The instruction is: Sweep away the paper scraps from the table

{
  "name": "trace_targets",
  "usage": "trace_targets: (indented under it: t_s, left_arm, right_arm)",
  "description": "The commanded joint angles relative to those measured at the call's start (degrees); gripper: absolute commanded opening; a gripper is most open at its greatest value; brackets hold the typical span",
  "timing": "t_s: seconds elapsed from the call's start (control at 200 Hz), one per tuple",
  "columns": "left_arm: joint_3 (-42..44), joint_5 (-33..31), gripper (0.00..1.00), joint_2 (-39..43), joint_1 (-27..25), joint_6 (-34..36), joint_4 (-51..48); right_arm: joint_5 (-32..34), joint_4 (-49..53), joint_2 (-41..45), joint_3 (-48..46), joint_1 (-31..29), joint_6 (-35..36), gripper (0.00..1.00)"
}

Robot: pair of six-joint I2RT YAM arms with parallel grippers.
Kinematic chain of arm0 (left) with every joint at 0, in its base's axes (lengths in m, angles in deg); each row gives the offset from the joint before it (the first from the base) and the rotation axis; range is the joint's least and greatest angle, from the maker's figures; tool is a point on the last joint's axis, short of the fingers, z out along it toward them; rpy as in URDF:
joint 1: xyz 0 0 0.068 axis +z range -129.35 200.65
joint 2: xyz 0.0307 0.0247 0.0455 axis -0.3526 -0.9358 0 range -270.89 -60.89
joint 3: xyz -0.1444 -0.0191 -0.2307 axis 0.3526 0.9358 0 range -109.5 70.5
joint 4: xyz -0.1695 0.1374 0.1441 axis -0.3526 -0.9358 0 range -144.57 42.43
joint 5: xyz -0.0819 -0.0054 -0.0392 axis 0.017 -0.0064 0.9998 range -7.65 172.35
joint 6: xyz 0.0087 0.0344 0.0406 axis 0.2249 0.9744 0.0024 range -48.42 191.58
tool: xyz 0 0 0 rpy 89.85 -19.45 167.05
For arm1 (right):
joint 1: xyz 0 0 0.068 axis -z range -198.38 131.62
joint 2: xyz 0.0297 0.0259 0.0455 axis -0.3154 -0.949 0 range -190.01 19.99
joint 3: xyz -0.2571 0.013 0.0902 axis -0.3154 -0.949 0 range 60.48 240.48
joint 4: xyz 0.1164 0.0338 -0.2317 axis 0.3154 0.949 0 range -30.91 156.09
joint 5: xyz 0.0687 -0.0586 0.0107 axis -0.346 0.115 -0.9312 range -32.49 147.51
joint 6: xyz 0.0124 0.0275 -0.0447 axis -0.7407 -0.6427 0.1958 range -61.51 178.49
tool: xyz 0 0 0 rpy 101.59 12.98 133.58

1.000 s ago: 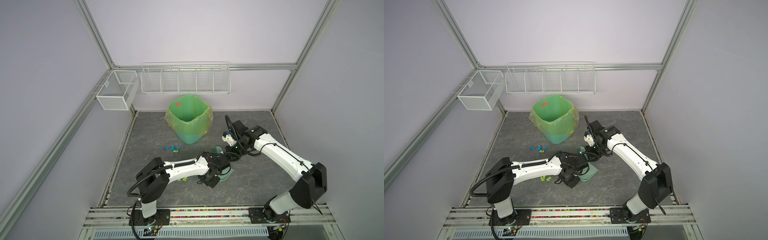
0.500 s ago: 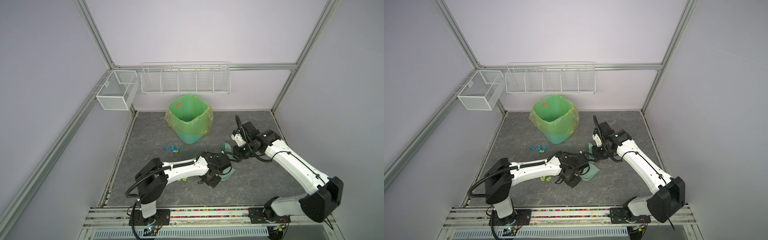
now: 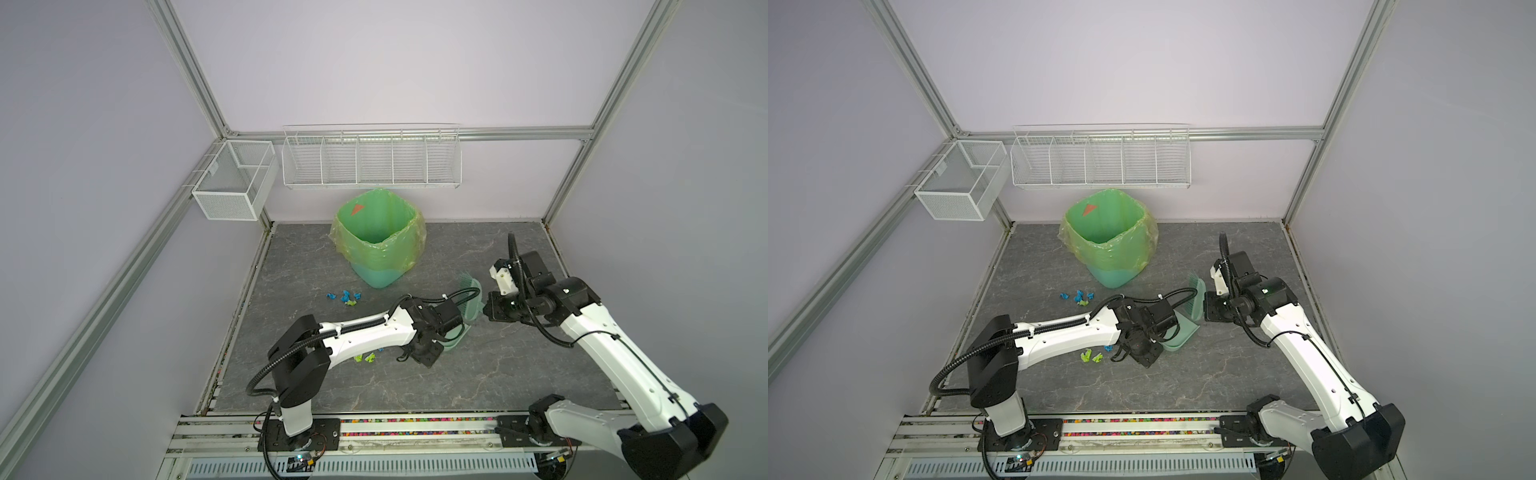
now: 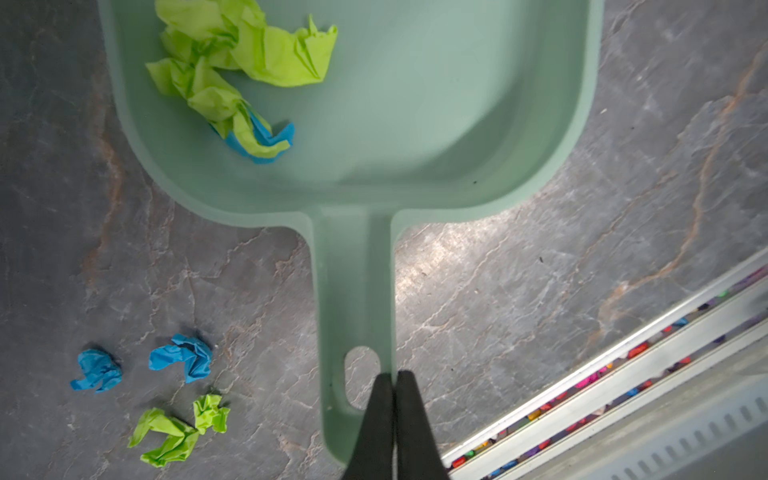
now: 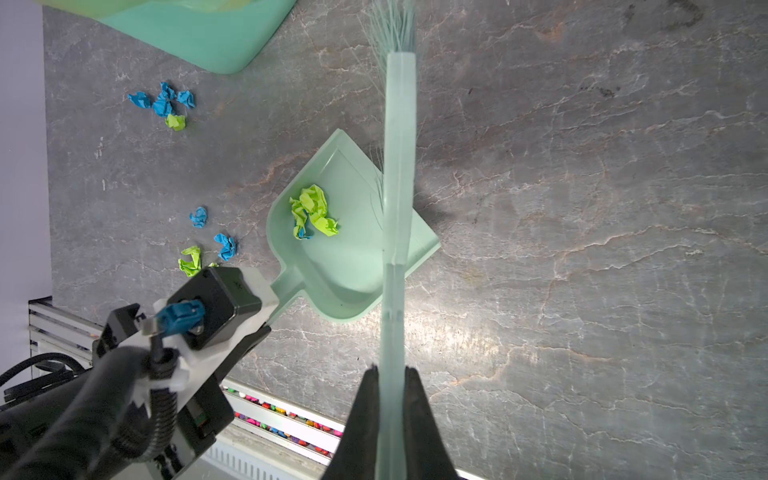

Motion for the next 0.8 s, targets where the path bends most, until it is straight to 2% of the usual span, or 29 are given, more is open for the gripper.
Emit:
trace_targets:
  t_s: [0.0,0.255,0.475,0.795]
  left_arm:
    - [-2.35,-1.27,0.0,-0.62,0.04,-0.73,-0.79]
    - [-4.01,-2.01,0.0,-1.1,-0.08,0.04,-2.06]
    - [-5.6,-4.64,0.0,-0.69,-0.01,0.41,-4.12]
    - [-6.79,-5.21,0.0,0.37,-0.03,1.44,-5.11]
  right_arm:
    - [0.22,-1.16,0.41,0.76,0.7,-0.53,0.07]
    - [1.23,-0.92,1.46,-0.29,2.01,-0.87,0.07]
    - [4.63,-1.01,3.06,-0.11,3.05,-1.46,0.07]
    - [5.19,-0.81,3.39,0.02,4.23,-2.02,0.07]
